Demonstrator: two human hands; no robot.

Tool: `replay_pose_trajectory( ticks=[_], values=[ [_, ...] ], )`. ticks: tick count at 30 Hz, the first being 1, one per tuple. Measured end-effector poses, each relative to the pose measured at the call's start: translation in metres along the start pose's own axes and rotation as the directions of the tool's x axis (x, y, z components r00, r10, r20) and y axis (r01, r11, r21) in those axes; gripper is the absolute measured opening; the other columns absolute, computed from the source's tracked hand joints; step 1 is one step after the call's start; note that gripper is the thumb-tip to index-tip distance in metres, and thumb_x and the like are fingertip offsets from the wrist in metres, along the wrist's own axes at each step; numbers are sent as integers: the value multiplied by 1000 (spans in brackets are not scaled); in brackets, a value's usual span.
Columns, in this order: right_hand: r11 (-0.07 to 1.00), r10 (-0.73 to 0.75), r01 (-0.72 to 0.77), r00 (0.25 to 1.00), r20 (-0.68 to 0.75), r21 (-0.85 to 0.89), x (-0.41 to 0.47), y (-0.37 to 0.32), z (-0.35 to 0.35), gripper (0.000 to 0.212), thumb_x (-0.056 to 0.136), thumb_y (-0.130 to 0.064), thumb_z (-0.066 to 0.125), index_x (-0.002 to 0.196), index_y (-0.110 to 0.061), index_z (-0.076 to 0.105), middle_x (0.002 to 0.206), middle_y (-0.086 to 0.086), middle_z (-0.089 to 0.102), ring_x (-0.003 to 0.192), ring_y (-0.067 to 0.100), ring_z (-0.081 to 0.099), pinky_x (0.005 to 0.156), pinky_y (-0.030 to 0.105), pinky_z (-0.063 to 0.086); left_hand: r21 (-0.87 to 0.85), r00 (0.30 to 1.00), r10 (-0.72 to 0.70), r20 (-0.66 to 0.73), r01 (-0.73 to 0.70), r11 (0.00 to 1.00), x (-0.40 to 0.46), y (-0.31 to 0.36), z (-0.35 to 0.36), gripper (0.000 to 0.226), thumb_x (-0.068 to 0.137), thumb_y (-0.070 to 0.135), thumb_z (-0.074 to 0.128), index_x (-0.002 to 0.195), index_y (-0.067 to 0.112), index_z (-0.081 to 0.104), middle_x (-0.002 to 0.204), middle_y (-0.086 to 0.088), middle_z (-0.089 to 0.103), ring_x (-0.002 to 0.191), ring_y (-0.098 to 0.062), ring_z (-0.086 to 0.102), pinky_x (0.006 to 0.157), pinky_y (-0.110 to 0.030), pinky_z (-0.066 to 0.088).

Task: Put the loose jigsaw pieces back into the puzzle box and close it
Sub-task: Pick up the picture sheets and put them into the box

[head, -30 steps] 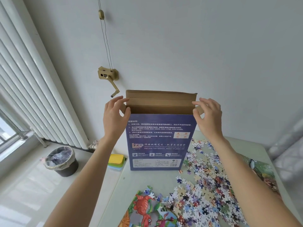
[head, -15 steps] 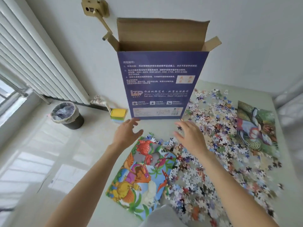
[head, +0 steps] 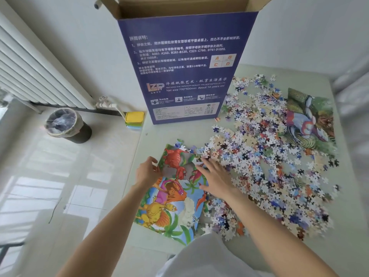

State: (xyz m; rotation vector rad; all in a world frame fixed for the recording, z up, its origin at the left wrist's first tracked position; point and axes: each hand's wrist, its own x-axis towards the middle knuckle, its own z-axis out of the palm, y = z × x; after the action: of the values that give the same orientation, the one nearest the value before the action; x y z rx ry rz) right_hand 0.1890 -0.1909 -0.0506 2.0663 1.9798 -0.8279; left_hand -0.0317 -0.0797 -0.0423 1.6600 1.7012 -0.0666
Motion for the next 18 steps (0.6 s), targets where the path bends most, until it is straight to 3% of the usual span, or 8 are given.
replay_pose_trajectory(
  ticks=[5, 11, 15, 18],
  values=[
    [996, 23, -10, 988, -153, 85, -12, 9, -7, 64, 92, -41, 52, 147, -28, 21, 157, -3, -3, 145, 22, 1, 116, 41, 10, -99, 982, 176, -60, -182, 978, -16, 31, -16, 15, 82, 17, 65, 97, 16, 66, 93, -2, 67, 79, -17, 59, 68, -26, 43],
    [973, 134, -48, 915, -380, 225, -46, 53, -35, 46, 91, -26, 55, 135, -25, 43, 151, 4, 26, 139, 21, 24, 111, 42, 31, -146, 901, 404, -159, -426, 893, -42, 99, -39, 12, 87, 20, 61, 99, 19, 60, 88, 1, 64, 70, -21, 58, 66, -33, 44],
    [958, 214, -83, 844, -492, 275, -73, 112, -56, 39, 90, -20, 56, 129, -18, 51, 139, 5, 43, 130, 22, 38, 106, 36, 36, -199, 858, 462, -225, -505, 840, -54, 158, -32, 5, 88, 17, 59, 93, 15, 58, 80, 0, 63, 64, -23, 54, 63, -35, 46],
    [949, 257, -103, 804, -536, 299, -86, 169, -69, 34, 89, -17, 57, 124, -17, 55, 128, 1, 53, 119, 19, 48, 100, 33, 41, -259, 865, 432, -256, -492, 831, -62, 206, -8, 3, 91, 19, 56, 91, 16, 55, 76, 0, 61, 61, -20, 54, 55, -27, 42]
  ],
)
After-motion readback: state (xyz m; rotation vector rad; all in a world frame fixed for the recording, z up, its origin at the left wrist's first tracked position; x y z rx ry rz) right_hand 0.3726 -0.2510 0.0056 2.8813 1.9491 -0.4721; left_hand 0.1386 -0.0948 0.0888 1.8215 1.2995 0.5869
